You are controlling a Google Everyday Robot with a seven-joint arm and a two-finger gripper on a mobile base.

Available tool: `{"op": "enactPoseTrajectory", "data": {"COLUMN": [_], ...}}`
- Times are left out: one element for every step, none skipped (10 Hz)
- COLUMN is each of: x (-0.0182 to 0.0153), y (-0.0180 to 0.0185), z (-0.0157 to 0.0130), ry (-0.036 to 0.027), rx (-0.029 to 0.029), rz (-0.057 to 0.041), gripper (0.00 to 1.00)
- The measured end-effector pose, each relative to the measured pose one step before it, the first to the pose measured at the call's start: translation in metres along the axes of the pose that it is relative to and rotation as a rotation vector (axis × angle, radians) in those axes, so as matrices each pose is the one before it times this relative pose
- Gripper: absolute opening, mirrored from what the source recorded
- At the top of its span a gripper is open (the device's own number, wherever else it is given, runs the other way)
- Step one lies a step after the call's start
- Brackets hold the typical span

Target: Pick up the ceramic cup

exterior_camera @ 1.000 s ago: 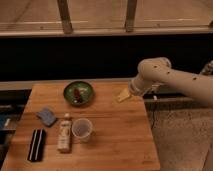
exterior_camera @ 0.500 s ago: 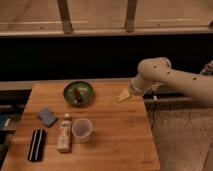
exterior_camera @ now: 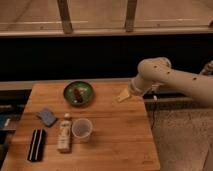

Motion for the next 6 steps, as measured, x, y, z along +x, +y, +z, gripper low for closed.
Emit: {"op": "enactPoseTrajectory", "data": {"x": [0.00001,0.00000,0.00011,0.00076,0.00213,0.00433], "y": [-0.00003,0.00002,-0.00005,-0.00021,0.00890,0.00994], "z": [-0.00002,0.00003,0.00004,-0.00037,0.00126,-0.00008], "ry": [-0.00001,0.00002,0.00143,0.00976,0.02987,0.01410], "rx": [0.00002,-0.00001,0.00219,0.01345,0.02151,0.00111], "rz": [0.00005,-0.00005,-0.00141,-0.00441,-0.01662,-0.00738], "gripper": [0.80,0.80,0.80,0.80,0.80,0.80]}}
